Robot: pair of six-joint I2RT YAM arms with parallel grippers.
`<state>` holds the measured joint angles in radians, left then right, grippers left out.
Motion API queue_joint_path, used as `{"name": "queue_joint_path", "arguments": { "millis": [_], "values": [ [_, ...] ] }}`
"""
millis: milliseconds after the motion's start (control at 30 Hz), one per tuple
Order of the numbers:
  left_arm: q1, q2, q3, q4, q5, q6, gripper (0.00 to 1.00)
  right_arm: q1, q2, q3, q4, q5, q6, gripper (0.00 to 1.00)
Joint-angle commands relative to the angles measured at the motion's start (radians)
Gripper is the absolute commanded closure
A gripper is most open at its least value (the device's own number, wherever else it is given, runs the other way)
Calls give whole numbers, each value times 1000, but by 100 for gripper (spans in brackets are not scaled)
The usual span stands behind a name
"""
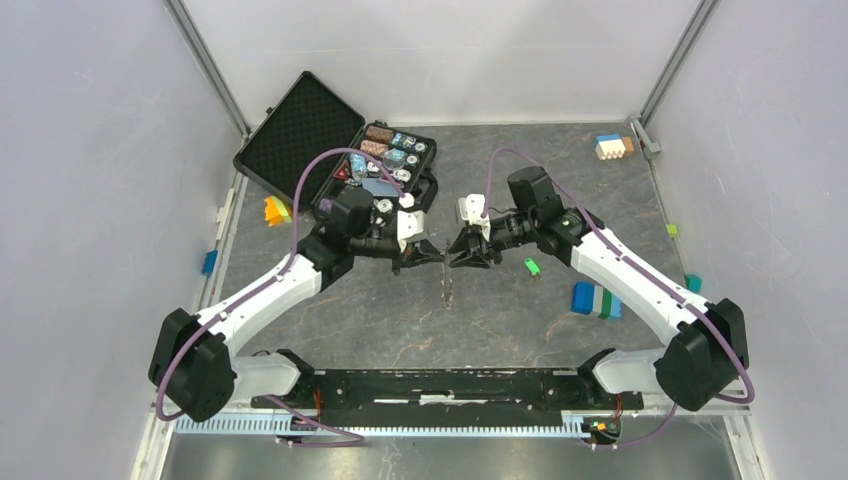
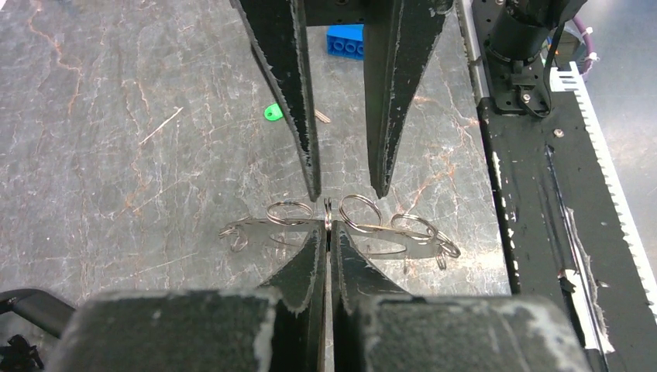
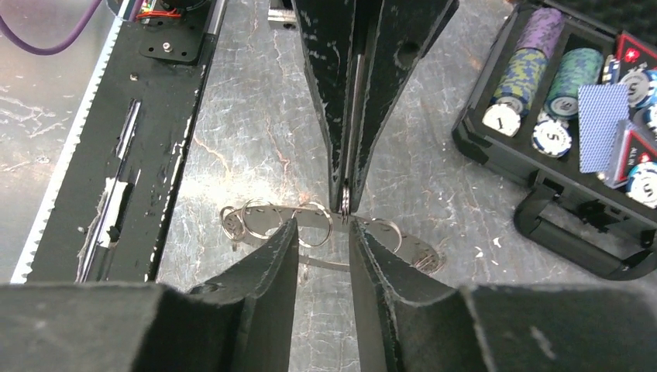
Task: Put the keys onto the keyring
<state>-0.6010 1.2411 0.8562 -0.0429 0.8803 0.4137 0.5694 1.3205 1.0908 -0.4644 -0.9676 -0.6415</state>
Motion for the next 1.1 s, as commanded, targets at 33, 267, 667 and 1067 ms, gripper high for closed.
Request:
{"name": "queue_joint_path", "arguments": {
  "millis": [33,267,667,1067],
  "values": [
    [12,-38,-60,189,51,-47,98,-3,-32,-43,109,1,60,68],
    [11,-29,-99,239,74,-43,98,-3,-14,-42,137,-3,94,74],
    [12,-33,-102,243,83,-42,98,-3,22,-42,146,-14,112,79],
    [12,-28,-106,253,72,-41,98,-4,27,-32,153,-39,119,100]
  ]
}}
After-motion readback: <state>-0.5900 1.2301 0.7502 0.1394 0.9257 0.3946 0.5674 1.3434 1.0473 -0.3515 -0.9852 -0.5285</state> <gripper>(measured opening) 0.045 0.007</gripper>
